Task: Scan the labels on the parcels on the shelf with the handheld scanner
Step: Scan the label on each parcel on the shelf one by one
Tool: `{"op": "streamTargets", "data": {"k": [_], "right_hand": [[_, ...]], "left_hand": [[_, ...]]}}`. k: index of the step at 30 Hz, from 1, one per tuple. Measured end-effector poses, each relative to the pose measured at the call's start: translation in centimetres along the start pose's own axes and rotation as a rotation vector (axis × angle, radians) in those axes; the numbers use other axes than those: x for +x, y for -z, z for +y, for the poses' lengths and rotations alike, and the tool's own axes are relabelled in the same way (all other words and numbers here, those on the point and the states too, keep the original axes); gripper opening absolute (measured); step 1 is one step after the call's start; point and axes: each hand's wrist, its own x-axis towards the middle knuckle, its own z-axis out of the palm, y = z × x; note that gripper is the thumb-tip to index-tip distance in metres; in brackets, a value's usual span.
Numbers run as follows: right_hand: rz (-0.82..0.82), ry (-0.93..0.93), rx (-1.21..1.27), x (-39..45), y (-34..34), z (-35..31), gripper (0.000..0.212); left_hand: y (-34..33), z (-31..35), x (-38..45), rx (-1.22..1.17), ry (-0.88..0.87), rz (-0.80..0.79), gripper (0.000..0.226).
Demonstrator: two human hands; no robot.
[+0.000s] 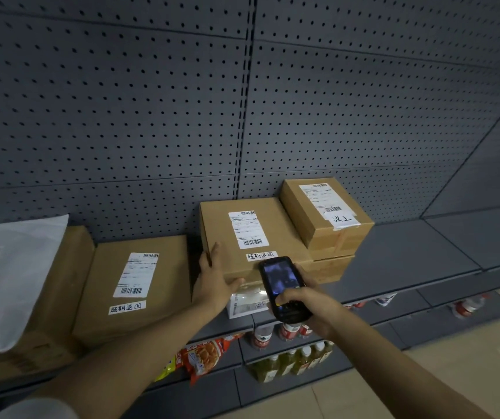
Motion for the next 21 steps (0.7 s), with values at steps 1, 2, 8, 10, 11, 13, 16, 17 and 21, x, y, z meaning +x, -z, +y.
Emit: {"op": "streamTargets", "data": {"k": [1, 2, 8, 10, 11, 13, 16, 17, 21], "right_hand": [[-0.003, -0.001, 0.003, 0.0, 0.0, 0.0, 0.077], [-0.009, 0.0, 0.004, 0.0, 0.1, 0.1, 0.076], [-0.103, -0.025, 0.041, 0.1, 0.5, -1.3, 0.069], [-0.122, -0.031, 0.036, 0.2, 0.3, -1.9, 0.068], [-0.125, -0.029, 0.031, 0.2, 0.0, -2.0, 0.066], [-0.124, -0.02, 0.026, 0.5, -0.7, -2.0, 0.064], [-0.087, 0.008, 0.06, 1.4, -2.1, -1.4, 0.07], [-0.075, 0.017, 0.071, 1.6, -2.7, -1.3, 0.073], [-0.054, 0.061, 0.057, 2.5, -5.3, -1.2, 0.062]], "left_hand": [[0.0, -0.1, 0.0, 0.001, -0.003, 0.0, 0.105], [0.1, -0.2, 0.0, -0.004, -0.004, -0.001, 0.106], [0.7, -0.4, -0.1, -0.065, -0.03, -0.032, 0.111], [1.0, -0.5, -0.1, -0.07, -0.045, -0.051, 0.112], [1.1, -0.6, -0.2, -0.074, -0.053, -0.063, 0.113], [1.3, -1.1, -0.5, -0.072, -0.064, -0.079, 0.118], [1.7, -2.9, -1.2, -0.045, -0.063, -0.082, 0.124], [2.0, -3.7, -1.4, -0.037, -0.051, -0.081, 0.126], [4.2, -7.3, -1.9, 0.193, 0.006, -0.053, 0.125]]}}
